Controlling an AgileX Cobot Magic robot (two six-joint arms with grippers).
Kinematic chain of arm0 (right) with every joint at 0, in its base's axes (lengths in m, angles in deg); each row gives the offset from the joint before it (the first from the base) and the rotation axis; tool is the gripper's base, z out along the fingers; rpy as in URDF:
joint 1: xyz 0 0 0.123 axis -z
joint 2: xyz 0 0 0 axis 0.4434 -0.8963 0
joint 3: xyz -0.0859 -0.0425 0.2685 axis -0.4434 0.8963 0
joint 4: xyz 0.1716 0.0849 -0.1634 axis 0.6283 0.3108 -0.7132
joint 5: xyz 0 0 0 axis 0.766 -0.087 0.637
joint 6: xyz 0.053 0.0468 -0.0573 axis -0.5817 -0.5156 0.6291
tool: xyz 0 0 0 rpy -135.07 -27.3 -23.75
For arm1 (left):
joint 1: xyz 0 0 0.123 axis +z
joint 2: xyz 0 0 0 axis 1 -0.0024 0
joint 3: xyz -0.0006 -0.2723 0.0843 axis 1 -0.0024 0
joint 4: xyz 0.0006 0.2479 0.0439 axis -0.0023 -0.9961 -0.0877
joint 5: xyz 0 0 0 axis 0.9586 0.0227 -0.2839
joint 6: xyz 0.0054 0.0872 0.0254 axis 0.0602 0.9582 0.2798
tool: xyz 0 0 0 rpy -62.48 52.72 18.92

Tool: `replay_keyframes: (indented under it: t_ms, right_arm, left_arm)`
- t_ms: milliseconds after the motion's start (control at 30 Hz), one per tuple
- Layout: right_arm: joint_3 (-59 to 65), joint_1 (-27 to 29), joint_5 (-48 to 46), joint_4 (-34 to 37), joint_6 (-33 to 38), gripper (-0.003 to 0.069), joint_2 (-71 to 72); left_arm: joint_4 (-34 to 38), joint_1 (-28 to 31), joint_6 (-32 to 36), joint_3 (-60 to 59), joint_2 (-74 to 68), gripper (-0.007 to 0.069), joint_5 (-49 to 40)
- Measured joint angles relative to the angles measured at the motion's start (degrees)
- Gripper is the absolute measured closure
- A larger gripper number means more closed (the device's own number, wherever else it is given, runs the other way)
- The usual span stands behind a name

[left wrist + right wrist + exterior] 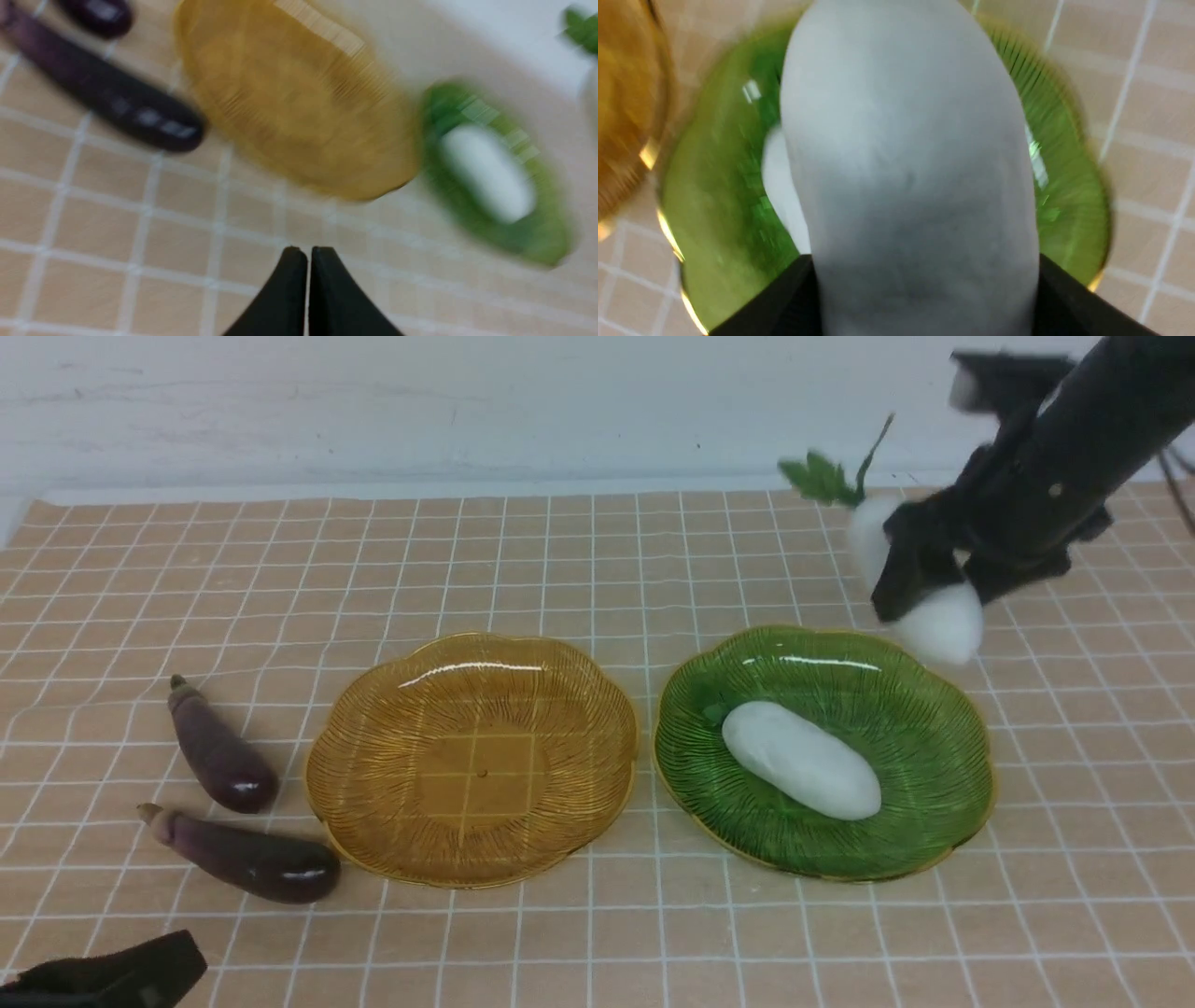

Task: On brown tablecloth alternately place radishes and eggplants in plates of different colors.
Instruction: 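Place the white radish on the plate, then pick up the eggplant and place it in the yellow plate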

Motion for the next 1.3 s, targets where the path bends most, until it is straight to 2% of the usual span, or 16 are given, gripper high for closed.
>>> replay_keyframes:
  t_ms: [67,167,233,300,333,400,467,500,567,633,700,900,1067,1300]
  right_arm:
    - [2.6,-1.2,-0.1,-1.0,-0.1,0.0178,-0.7]
    - [5.5,-3.7,-0.1,-3.1,-0.2,0.0178,-3.0]
    - [5.7,-4.9,0.0,-4.7,-0.4,0.0178,-4.1]
    - [5.7,-5.7,0.2,-6.6,-1.4,0.0178,-4.7]
    - [5.7,-5.7,0.2,-6.6,-1.4,0.0178,-4.7]
    - [5.8,-5.9,0.3,-10.5,-6.1,0.0114,-4.9]
    - [5.8,-5.9,0.3,-11.1,-6.6,0.0088,-4.9]
    - [5.8,-5.9,0.3,-11.5,-7.1,0.0051,-4.9]
    - [5.8,-5.9,0.3,-11.5,-7.5,0.0005,-4.9]
    - [5.8,-5.9,0.3,-11.5,-7.7,-0.0020,-4.9]
    - [5.8,-5.9,0.3,-11.5,-7.7,-0.0030,-4.9]
    - [5.8,-5.9,0.4,-11.7,-7.7,-0.0031,-4.9]
    - [5.8,-5.9,0.4,-11.7,-7.8,-0.0023,-4.9]
    - [5.8,-5.9,0.4,-11.7,-7.9,0.0001,-4.9]
  left_arm:
    - [-5.3,0.0,-1.1,4.0,-8.3,0.0617,-3.7]
    - [-11.8,0.0,-3.0,9.1,-18.6,0.0560,-7.0]
    - [-14.3,0.0,-3.7,11.2,-22.6,0.0521,-7.5]
    - [-16.3,0.0,-5.0,13.4,-28.1,0.0445,-7.9]
    - [-16.5,0.0,-5.1,13.7,-28.6,0.0445,-7.9]
    - [-17.7,0.0,-7.2,17.4,-37.3,0.0247,-7.0]
    - [-17.7,0.0,-7.7,17.8,-39.4,0.0204,-5.9]
    - [-17.7,0.0,-8.3,18.1,-42.1,0.0134,-4.0]
    - [-18.1,0.0,-8.8,18.1,-45.1,0.0053,-1.6]
    - [-19.3,0.1,-9.4,18.1,-48.6,-0.0015,1.7]
    - [-20.0,0.8,-11.0,18.1,-52.2,-0.0052,5.1]
    - [-19.6,3.2,-15.6,18.6,-61.5,-0.0034,13.9]
    - [-18.7,3.2,-18.8,19.7,-67.4,0.0074,25.3]
    - [-19.8,3.3,-18.8,19.7,-69.4,0.0269,24.3]
